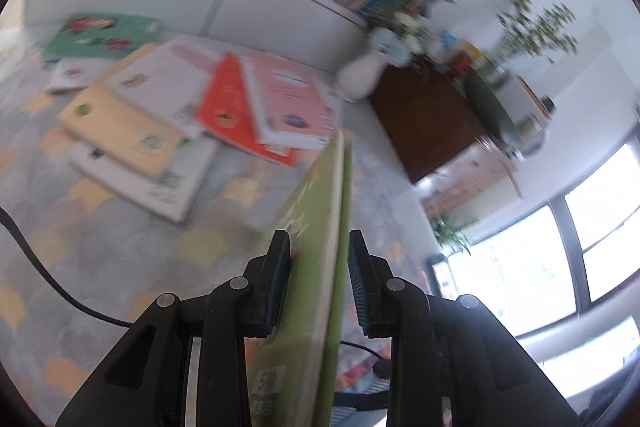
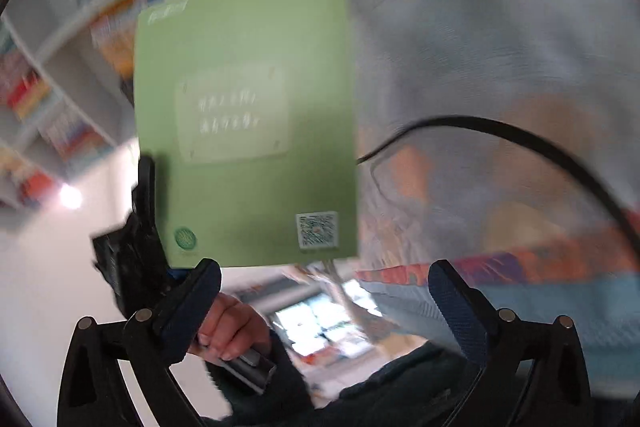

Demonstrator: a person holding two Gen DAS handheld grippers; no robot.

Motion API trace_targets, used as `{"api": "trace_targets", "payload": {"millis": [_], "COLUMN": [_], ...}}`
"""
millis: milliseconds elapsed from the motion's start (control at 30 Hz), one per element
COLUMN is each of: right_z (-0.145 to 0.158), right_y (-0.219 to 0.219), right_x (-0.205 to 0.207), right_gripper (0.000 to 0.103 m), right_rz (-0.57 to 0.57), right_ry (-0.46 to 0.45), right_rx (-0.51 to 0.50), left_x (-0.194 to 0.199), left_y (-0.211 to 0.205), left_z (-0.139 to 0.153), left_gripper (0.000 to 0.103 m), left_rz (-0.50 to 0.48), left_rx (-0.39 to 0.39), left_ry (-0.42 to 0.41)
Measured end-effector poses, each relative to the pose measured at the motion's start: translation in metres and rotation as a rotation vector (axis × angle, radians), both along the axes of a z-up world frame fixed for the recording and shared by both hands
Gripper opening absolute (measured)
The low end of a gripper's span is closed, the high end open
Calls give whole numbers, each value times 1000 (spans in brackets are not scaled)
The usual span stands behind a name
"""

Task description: Organize books

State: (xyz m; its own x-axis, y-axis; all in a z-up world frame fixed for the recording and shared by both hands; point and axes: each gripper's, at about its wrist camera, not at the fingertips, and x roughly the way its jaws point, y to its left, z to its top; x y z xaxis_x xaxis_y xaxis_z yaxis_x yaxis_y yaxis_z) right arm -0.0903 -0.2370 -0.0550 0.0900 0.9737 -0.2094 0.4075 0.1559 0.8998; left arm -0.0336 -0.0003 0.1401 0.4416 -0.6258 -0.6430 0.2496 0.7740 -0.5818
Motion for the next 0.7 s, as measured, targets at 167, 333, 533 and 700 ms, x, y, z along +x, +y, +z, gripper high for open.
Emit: {"api": "trace_targets", "payload": {"millis": [167, 333, 533, 700], "right_z": [-13, -6, -1, 6], "right_y": [-64, -93, -94, -98], "right_x": [-17, -11, -8, -5], "right_gripper": [103, 103, 103, 103], "right_rz": [-208, -320, -295, -289], "right_ry": [5, -31, -17, -27], "right_rx": [28, 37, 12, -32], "left_x": [-10, -26, -34, -31], "left_y": [-49, -94, -109, -97], "left_z": [-4, -17, -26, -27], "left_gripper": [28, 29, 29, 29], "left_rz": [-143, -244, -267, -236], "left_rx": [5, 241, 473, 494], "left_ry": [37, 39, 8, 20]}}
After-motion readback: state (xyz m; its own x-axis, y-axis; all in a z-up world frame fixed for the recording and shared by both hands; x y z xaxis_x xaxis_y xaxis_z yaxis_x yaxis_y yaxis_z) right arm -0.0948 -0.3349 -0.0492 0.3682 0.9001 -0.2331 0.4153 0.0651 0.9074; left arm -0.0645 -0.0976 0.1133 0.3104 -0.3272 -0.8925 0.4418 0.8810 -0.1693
